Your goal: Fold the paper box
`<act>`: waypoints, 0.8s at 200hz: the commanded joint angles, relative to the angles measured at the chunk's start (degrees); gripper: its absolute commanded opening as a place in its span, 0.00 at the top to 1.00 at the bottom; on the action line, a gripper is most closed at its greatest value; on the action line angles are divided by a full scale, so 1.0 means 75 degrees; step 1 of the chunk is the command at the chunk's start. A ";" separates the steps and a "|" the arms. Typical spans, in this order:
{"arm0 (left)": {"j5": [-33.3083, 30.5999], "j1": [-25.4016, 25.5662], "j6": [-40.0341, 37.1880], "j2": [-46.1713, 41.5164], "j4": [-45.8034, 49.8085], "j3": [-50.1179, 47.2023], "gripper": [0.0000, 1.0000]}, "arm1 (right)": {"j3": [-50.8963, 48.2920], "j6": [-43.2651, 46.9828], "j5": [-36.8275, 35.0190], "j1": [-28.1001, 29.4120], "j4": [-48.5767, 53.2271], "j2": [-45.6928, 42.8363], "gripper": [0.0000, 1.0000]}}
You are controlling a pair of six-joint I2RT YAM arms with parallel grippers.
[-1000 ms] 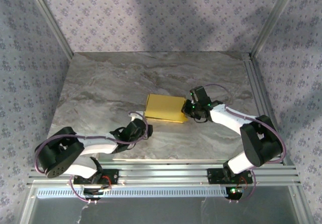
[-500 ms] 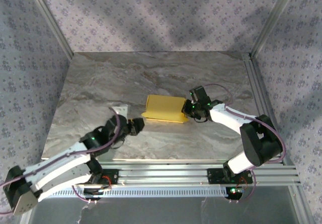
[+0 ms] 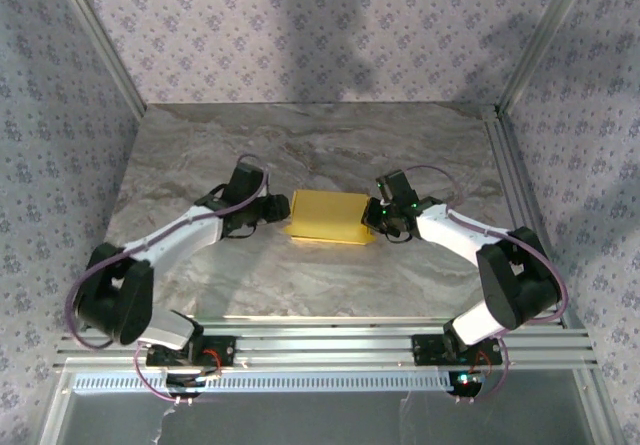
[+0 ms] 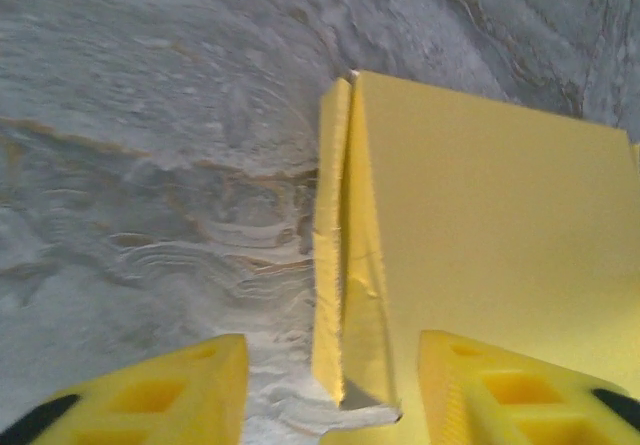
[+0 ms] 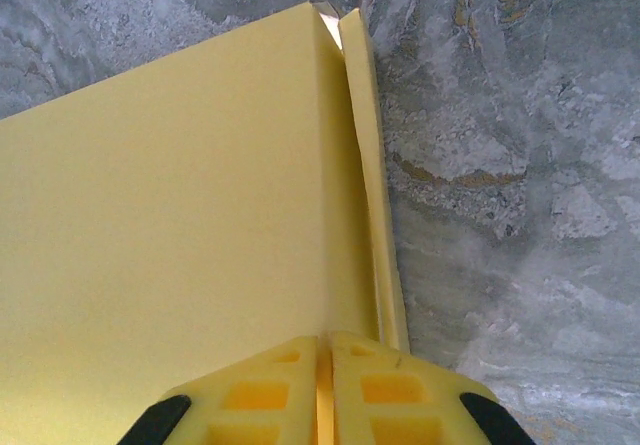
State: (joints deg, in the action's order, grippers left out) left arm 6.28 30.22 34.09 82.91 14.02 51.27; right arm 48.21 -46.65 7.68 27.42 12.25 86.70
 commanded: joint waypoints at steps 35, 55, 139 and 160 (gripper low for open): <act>0.0544 0.0586 -0.0339 0.0718 -0.0740 0.0219 0.60 | 0.0149 0.0173 -0.0210 0.0030 0.0407 0.0218 0.89; 0.0459 0.0705 -0.0371 0.0983 -0.0466 0.0313 0.66 | 0.0147 0.0151 -0.0213 0.0035 0.0417 0.0224 0.89; -0.0015 0.0876 -0.0316 0.0568 -0.0569 -0.0402 0.68 | 0.0170 0.0116 -0.0239 0.0069 0.0394 0.0264 0.90; -0.0149 0.0910 -0.0219 0.0547 -0.0698 -0.0620 0.75 | 0.0188 0.0145 -0.0355 0.0160 0.0431 0.0285 0.90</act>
State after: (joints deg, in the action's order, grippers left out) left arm 6.59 36.42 32.21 88.12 8.99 48.71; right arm 48.69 -46.48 7.16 27.66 12.45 87.46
